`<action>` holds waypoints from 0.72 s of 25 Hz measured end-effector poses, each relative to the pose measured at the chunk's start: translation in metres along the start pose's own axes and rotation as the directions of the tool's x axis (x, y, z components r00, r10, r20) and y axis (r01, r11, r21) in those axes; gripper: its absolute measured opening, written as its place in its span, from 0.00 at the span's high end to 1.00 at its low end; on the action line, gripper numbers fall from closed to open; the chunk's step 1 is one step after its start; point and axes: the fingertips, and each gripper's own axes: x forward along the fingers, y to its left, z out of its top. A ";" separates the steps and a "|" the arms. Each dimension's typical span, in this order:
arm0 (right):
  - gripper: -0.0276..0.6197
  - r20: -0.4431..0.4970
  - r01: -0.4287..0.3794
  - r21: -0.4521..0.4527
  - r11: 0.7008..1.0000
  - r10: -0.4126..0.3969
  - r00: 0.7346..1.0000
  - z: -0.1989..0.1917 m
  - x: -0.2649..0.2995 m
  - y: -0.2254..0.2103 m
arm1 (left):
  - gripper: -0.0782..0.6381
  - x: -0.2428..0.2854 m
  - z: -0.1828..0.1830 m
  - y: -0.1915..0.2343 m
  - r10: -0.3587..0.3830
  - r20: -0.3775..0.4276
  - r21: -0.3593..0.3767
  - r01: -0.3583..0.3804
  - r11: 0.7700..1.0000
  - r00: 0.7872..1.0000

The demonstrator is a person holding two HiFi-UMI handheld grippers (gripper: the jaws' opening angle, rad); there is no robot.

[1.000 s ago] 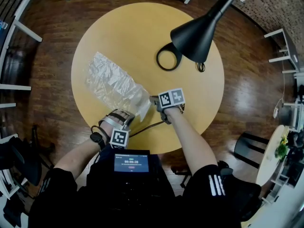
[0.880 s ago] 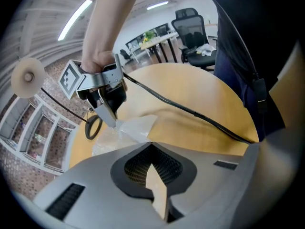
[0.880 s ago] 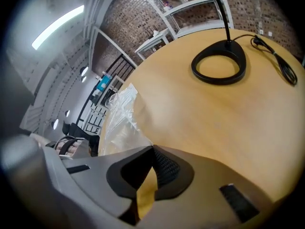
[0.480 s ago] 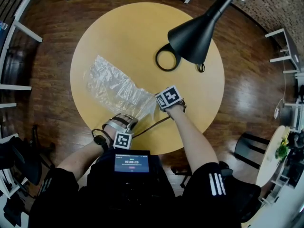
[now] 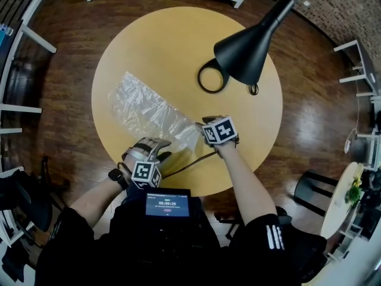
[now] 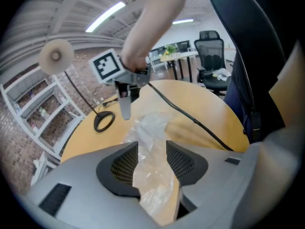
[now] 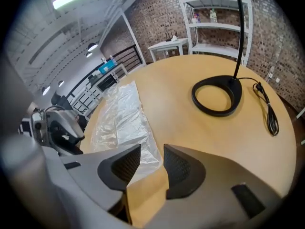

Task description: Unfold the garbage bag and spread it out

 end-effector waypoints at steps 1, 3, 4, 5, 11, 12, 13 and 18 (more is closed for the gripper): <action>0.68 0.024 0.002 -0.017 1.000 -0.001 1.000 0.006 -0.004 0.005 | 0.62 -0.005 -0.009 0.013 0.025 0.002 -0.040 -0.025 0.999 1.000; 0.68 0.070 -0.004 -0.069 0.998 0.009 0.998 0.019 -0.012 0.021 | 0.62 -0.013 -0.036 0.041 0.067 -0.022 -0.119 -0.070 0.990 0.997; 0.68 0.087 -0.007 -0.106 0.994 0.016 0.996 0.026 -0.014 0.030 | 0.62 -0.018 -0.053 0.056 0.080 -0.050 -0.152 -0.087 0.985 0.996; 0.68 0.095 -0.007 -0.149 0.989 0.021 0.995 0.032 -0.015 0.039 | 0.62 -0.022 -0.071 0.072 0.089 -0.087 -0.169 -0.103 0.980 0.992; 0.68 0.056 -0.011 -0.330 0.944 0.031 0.998 0.044 0.001 0.085 | 0.60 -0.028 -0.168 0.147 0.035 -0.298 0.003 -0.036 0.999 0.954; 0.68 0.042 -0.021 -0.337 0.941 0.037 0.998 0.043 0.004 0.094 | 0.57 -0.025 -0.180 0.153 0.007 -0.328 0.032 0.004 0.999 0.945; 0.68 0.023 -0.029 -0.344 0.938 0.040 0.999 0.040 0.007 0.100 | 0.57 -0.022 -0.192 0.159 -0.023 -0.358 0.053 0.045 0.998 0.933; 0.60 -0.096 -0.064 -0.374 0.925 0.030 0.995 0.012 0.031 0.117 | 0.45 -0.005 -0.241 0.157 -0.217 -0.474 0.037 0.265 0.963 0.854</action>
